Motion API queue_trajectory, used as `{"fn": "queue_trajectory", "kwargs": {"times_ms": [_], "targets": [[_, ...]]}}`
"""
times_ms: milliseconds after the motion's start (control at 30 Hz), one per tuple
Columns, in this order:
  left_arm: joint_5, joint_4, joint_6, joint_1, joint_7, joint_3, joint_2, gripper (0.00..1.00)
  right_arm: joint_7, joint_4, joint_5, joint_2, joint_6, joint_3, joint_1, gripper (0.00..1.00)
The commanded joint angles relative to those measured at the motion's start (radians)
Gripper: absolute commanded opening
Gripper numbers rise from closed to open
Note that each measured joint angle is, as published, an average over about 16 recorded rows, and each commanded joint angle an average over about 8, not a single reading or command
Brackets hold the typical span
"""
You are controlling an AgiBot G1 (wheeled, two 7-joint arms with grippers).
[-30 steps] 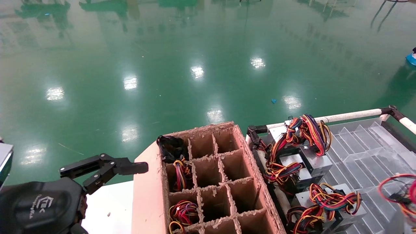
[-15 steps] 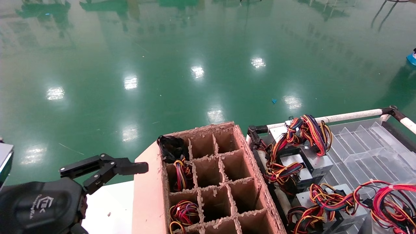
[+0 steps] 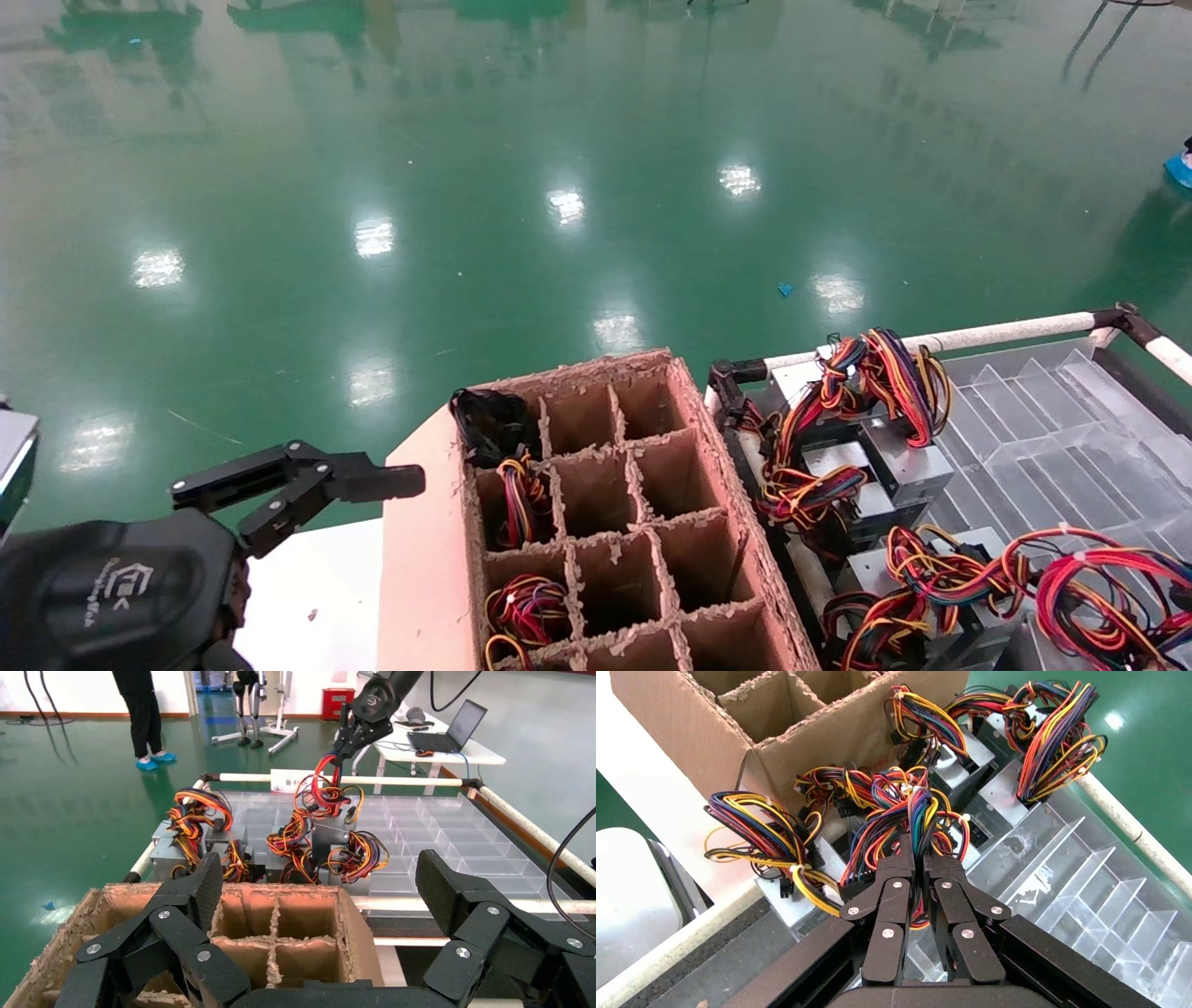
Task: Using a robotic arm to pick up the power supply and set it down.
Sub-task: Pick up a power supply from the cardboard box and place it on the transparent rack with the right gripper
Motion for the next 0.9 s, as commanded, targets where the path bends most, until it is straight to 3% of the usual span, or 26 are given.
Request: {"fn": "queue_trajectory", "kwargs": {"times_ms": [33, 900], "targets": [[0.000, 0.000, 0.000, 0.000, 0.000, 0.000, 0.000, 1.00, 0.000, -0.004, -0.005, -0.004, 0.000, -0.006, 0.006, 0.00], [0.000, 0.000, 0.000, 0.000, 0.000, 0.000, 0.000, 1.00, -0.102, -0.140, 0.088, 0.074, 0.004, -0.097, -0.037, 0.00]]}}
